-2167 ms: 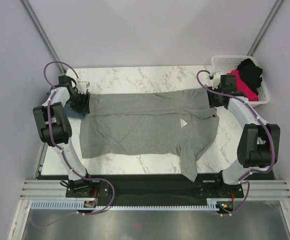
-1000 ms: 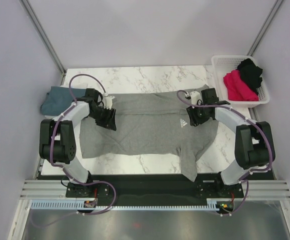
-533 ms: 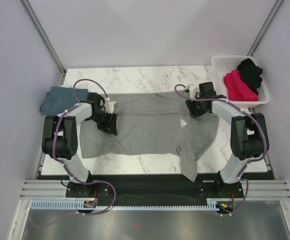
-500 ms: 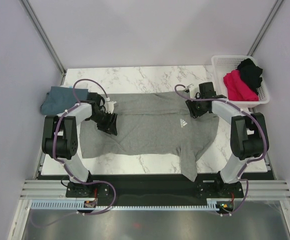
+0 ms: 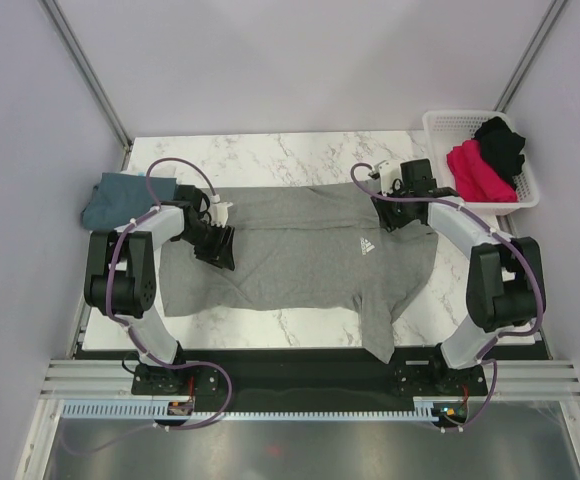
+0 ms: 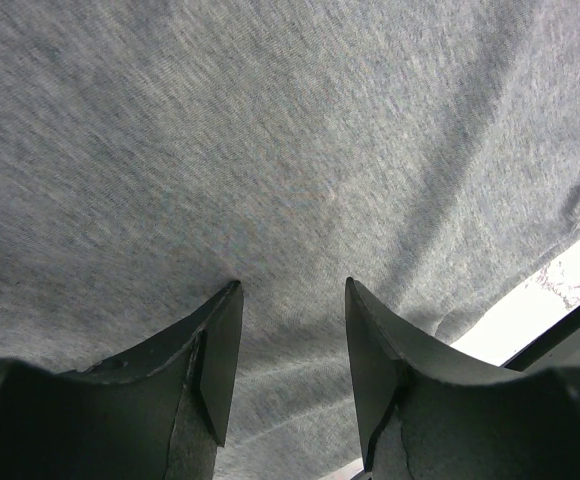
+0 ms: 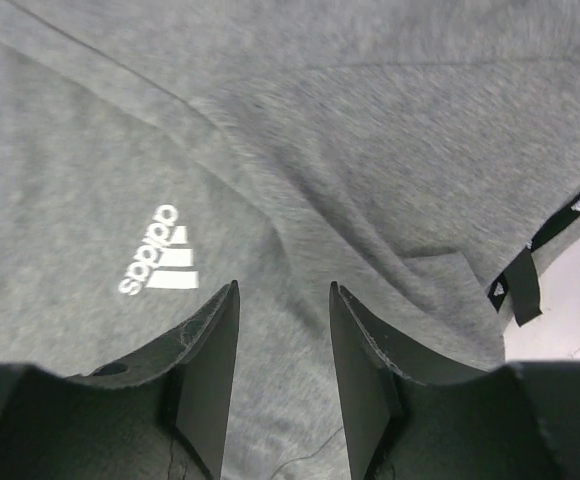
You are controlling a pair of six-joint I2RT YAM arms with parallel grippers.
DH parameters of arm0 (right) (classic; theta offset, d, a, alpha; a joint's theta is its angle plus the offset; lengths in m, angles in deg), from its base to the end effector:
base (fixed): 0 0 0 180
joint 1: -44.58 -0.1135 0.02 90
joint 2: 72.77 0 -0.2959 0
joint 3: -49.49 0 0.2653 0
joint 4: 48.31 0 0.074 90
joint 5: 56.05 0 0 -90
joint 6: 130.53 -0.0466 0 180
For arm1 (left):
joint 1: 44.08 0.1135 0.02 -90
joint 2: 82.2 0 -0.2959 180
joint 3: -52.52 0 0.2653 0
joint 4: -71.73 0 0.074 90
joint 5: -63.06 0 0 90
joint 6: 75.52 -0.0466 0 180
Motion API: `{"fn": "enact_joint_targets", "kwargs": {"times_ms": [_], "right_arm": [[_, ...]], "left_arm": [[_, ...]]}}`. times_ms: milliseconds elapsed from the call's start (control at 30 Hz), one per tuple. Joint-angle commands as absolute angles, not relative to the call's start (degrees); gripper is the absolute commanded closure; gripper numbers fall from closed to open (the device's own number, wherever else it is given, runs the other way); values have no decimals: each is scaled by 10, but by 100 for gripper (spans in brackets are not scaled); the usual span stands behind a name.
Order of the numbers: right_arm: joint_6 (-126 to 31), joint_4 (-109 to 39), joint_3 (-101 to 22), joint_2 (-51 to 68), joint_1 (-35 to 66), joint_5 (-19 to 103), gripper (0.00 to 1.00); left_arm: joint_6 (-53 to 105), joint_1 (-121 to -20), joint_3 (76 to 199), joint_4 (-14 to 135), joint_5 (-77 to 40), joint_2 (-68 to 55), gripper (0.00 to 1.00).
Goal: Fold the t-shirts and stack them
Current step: Fold the tshirt
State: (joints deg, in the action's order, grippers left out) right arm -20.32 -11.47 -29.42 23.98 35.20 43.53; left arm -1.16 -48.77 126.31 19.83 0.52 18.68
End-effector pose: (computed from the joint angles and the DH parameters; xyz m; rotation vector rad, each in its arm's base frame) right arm 0.3704 0.0690 0.2282 -0.7057 2.4096 0.1340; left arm 0.3312 -0.0487 0.1700 0.5657 2.7769 -0.6630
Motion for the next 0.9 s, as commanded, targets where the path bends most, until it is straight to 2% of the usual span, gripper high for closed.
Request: {"fn": "enact_joint_targets", "kwargs": {"times_ms": [0, 433, 867], "right_arm": [[-216, -91, -314, 199, 341, 490, 51], [-224, -98, -292, 245, 325, 494, 50], [-213, -119, -291, 279, 325, 417, 50]], "left_arm": [[4, -490, 1267, 212, 22, 192, 47], [5, -491, 1262, 212, 18, 184, 48], [7, -491, 1263, 211, 16, 187, 48]]}}
